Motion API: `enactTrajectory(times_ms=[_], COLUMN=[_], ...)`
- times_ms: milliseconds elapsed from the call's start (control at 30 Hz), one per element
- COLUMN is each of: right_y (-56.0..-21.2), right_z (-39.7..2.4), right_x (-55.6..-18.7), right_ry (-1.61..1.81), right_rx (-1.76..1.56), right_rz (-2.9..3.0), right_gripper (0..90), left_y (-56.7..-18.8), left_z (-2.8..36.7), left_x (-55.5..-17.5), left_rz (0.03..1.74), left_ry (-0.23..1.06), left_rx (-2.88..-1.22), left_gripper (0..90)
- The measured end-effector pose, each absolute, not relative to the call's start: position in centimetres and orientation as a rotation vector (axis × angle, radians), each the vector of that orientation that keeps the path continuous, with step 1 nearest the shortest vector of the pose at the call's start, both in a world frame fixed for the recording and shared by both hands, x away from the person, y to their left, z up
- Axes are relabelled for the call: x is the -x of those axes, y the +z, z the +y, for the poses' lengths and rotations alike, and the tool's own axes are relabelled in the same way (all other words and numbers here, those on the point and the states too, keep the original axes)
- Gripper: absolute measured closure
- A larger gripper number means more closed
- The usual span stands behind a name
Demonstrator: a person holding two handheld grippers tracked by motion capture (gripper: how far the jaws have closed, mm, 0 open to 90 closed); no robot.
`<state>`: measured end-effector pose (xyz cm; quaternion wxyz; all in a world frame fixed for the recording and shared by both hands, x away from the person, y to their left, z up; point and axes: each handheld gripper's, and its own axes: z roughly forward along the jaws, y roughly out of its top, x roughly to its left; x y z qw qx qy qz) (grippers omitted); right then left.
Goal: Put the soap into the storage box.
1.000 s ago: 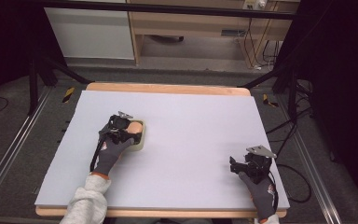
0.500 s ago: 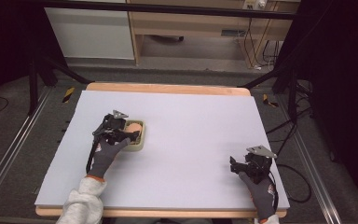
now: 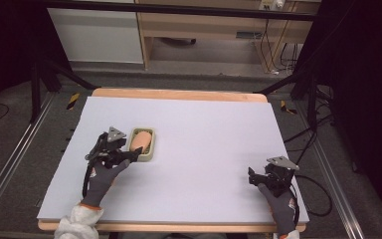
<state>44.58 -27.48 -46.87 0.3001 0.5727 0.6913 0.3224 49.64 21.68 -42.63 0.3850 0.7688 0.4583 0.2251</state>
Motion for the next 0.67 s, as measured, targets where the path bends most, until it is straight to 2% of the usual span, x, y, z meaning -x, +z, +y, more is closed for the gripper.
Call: enactTrajectory(times_ms=[200, 667], right_y=[-47.1, -47.5], right_z=[-28.4, -28.7], right_x=[-44.3, -44.0], right_ry=[0.855, 0.836], right_rx=[-1.539, -1.549], right_rz=[1.83, 1.839], right_gripper=[5.2, 5.2], left_y=[-43.7, -45.9], left_z=[23.3, 25.5], left_x=[-47.6, -45.2], left_rz=[1.185, 1.235], left_ry=[0.584, 0.569], left_rx=[-1.94, -1.949], left_gripper=[25.7, 26.0])
